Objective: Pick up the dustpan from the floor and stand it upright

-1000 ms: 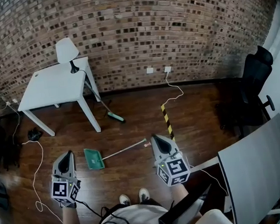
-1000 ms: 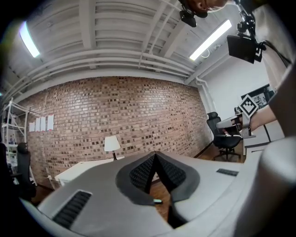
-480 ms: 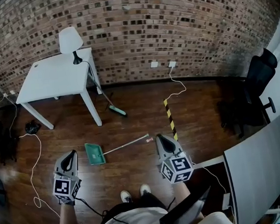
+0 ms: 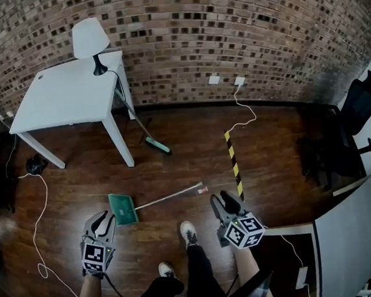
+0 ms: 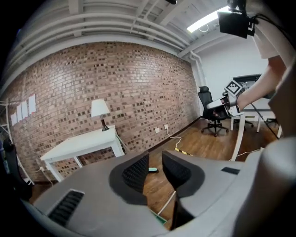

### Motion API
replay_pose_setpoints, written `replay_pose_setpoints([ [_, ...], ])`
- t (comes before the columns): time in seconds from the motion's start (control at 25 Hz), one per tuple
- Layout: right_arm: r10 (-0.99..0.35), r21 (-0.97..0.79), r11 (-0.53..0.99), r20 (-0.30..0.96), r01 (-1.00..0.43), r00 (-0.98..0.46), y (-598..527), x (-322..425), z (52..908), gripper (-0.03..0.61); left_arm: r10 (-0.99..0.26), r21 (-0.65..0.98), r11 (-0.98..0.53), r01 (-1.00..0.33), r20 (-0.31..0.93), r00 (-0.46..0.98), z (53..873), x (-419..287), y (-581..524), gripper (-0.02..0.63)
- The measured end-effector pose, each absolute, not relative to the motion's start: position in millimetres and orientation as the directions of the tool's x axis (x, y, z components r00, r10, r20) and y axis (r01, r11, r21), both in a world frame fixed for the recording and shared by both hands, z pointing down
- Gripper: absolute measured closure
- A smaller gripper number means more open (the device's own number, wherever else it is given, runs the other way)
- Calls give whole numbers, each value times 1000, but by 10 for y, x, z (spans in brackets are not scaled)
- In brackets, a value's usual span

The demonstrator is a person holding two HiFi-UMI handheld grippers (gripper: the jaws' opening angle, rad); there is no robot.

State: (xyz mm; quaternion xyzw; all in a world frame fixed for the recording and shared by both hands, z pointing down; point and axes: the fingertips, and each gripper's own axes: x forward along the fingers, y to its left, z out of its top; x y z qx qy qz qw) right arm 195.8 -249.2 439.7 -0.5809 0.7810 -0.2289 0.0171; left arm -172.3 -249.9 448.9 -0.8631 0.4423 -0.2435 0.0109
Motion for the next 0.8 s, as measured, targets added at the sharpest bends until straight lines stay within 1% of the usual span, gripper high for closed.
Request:
replay_pose_setpoints([
  [0.08,-910,-376,208,265,-903,-320,-2720,2044,4818,408,-748,-221,-624,-749,446,492,4919,-1685,-2702,509],
  [0.16,-916,-420,148,283,-895,-284,-2975,2189,5298,405,-731,-223,-630,-744,495,470,5437,-1641,-2937,511],
  [0.2,-916,-448,116,296,-887,-270,-3073,2253,5571,381,-721,-230,-631,-741,525,451,5720,-1616,-3028,511],
  [0.28,-909,-501,73,322,-862,-264,-3217,2325,6138,369,-698,-243,-641,-728,578,422,6256,-1562,-3165,511],
  [0.36,-899,-563,54,332,-825,-286,-3362,2318,6670,348,-672,-238,-659,-714,613,416,6732,-1510,-3292,498],
  [0.4,-894,-595,48,332,-802,-300,-3429,2299,6928,340,-658,-229,-670,-706,625,421,6965,-1481,-3346,475],
  [0.48,-886,-651,41,327,-758,-329,-3541,2256,7453,336,-632,-216,-692,-689,643,433,7451,-1424,-3434,471],
  [0.56,-879,-696,29,324,-717,-350,-3625,2221,7987,318,-613,-217,-708,-672,661,432,7963,-1392,-3513,471],
  [0.64,-868,-714,14,339,-700,-362,-3673,2193,8537,307,-596,-214,-718,-662,681,426,8473,-1383,-3590,471],
  [0.8,-825,-681,8,409,-732,-389,-3749,2136,9609,307,-538,-164,-741,-651,726,428,9464,-1343,-3707,471],
])
